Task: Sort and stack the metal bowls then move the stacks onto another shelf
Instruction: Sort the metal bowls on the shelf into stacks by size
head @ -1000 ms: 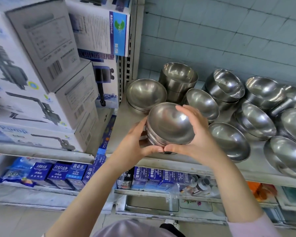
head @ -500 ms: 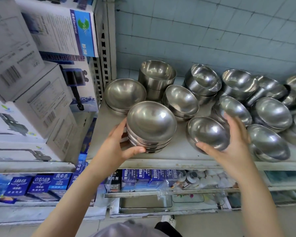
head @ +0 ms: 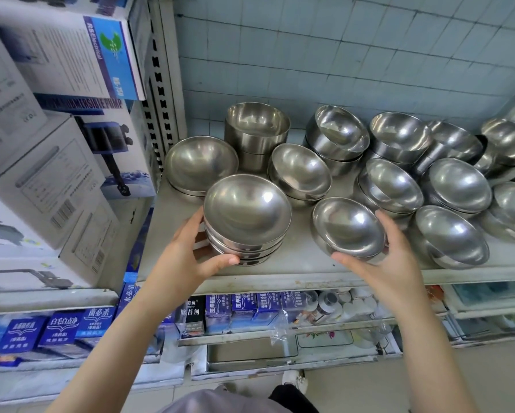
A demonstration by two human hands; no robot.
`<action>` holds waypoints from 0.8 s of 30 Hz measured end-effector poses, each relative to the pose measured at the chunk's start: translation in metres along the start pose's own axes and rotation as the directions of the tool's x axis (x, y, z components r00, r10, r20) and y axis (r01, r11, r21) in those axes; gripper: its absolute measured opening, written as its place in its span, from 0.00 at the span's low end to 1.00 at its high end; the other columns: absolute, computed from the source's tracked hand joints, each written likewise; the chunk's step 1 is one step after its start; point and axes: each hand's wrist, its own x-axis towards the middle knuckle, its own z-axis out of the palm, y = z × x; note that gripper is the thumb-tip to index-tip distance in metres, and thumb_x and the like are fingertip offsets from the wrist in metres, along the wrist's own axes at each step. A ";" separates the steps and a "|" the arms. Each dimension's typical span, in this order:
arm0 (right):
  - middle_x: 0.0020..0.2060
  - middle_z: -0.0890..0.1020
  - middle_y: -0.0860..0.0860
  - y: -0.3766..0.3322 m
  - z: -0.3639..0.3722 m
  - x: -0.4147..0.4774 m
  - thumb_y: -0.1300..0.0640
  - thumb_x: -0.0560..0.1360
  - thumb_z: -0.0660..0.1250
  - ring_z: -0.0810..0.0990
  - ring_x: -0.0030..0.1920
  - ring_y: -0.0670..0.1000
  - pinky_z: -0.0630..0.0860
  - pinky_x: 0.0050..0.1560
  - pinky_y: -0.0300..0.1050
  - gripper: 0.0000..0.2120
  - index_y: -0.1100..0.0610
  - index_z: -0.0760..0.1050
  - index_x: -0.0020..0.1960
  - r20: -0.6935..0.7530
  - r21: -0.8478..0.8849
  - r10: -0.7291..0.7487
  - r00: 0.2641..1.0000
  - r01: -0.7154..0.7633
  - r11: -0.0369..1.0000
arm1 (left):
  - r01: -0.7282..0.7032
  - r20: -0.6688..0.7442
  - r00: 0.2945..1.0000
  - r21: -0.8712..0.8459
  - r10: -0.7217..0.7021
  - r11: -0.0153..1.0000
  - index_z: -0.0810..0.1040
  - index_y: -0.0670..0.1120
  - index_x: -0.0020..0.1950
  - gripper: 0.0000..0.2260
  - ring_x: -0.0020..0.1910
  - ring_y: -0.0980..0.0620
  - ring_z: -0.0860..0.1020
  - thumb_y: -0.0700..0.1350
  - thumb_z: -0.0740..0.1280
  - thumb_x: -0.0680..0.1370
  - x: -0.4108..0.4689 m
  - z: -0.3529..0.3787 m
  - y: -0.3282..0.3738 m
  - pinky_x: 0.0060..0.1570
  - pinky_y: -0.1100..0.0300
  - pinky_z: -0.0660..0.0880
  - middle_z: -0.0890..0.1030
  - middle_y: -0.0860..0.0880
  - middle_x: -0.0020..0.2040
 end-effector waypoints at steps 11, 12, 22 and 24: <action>0.64 0.75 0.30 -0.088 0.010 0.001 0.39 0.56 0.82 0.72 0.66 0.34 0.69 0.64 0.34 0.41 0.28 0.66 0.64 0.151 0.284 -0.321 0.935 0.270 0.920 | -0.016 -0.018 1.000 0.027 0.016 1.000 0.63 0.58 0.73 0.40 0.57 0.64 0.76 0.56 0.76 0.64 -0.004 0.000 0.004 0.54 0.73 0.72 0.73 0.57 0.64; 0.66 0.74 0.32 -0.092 0.020 0.004 0.38 0.56 0.81 0.72 0.67 0.36 0.69 0.66 0.38 0.43 0.29 0.66 0.66 0.171 0.276 -0.344 0.923 0.290 0.916 | -0.017 -0.018 1.000 0.030 0.017 0.999 0.64 0.57 0.73 0.39 0.57 0.65 0.76 0.55 0.76 0.65 -0.003 0.000 0.005 0.53 0.75 0.72 0.73 0.57 0.64; 0.69 0.72 0.34 -0.085 0.058 0.008 0.38 0.56 0.81 0.68 0.71 0.38 0.68 0.73 0.51 0.48 0.37 0.66 0.72 0.274 0.232 -0.366 0.889 0.308 0.923 | -0.034 -0.025 0.999 0.033 0.035 0.999 0.61 0.55 0.75 0.44 0.53 0.70 0.72 0.62 0.72 0.61 -0.003 0.000 0.007 0.48 0.84 0.65 0.71 0.56 0.64; 0.70 0.72 0.35 -0.084 0.059 0.009 0.37 0.55 0.81 0.68 0.72 0.38 0.67 0.73 0.51 0.48 0.37 0.66 0.72 0.283 0.234 -0.370 0.885 0.311 0.921 | -0.046 -0.029 0.998 0.050 0.047 0.998 0.61 0.55 0.75 0.45 0.54 0.66 0.73 0.64 0.71 0.60 -0.004 0.001 0.007 0.49 0.84 0.64 0.71 0.56 0.64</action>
